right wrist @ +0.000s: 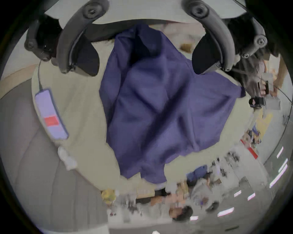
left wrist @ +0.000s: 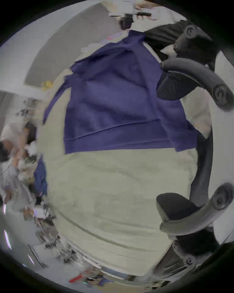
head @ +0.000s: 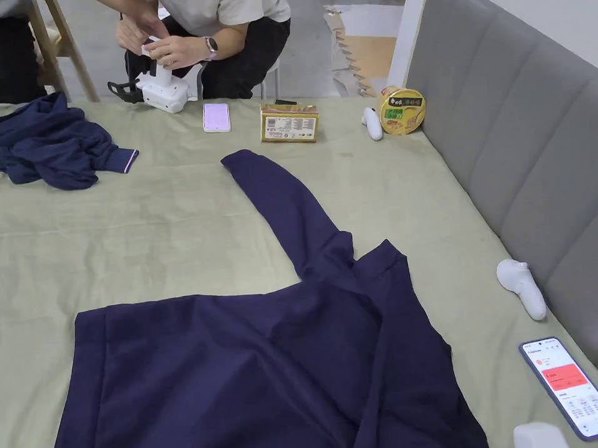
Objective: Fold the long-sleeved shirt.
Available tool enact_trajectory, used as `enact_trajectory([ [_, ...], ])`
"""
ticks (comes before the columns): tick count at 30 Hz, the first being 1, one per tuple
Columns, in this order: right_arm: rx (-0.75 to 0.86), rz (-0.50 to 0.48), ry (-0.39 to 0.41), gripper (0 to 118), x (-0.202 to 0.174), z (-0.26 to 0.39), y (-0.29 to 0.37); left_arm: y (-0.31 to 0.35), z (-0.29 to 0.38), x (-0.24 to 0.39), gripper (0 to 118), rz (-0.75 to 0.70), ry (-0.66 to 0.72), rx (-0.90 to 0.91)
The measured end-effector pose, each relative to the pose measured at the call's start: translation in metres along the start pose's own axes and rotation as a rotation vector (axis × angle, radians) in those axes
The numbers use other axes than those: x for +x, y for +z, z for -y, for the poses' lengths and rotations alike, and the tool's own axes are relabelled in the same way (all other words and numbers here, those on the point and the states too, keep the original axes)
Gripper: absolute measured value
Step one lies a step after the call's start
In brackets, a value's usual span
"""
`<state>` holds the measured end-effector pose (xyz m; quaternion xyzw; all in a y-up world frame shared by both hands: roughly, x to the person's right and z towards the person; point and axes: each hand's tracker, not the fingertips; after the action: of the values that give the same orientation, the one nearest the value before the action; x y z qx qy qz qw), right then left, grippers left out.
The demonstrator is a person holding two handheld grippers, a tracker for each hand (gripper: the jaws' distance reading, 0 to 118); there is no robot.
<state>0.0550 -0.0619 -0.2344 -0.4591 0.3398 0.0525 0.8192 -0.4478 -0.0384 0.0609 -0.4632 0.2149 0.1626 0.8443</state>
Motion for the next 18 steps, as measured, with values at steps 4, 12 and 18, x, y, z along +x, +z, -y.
enact_trajectory([
  [4,0.194,0.028,-0.016,115,-0.015,-0.038,0.014,0.023,-0.036,0.015,105,-0.067,0.032,0.180],
  [12,0.361,0.143,0.018,0,-0.054,-0.109,-0.072,-0.039,-0.099,0.066,3,-0.018,0.002,0.283],
  [18,0.305,0.067,0.057,36,-0.057,-0.228,-0.188,-0.113,-0.154,0.087,3,0.040,0.015,0.283],
])
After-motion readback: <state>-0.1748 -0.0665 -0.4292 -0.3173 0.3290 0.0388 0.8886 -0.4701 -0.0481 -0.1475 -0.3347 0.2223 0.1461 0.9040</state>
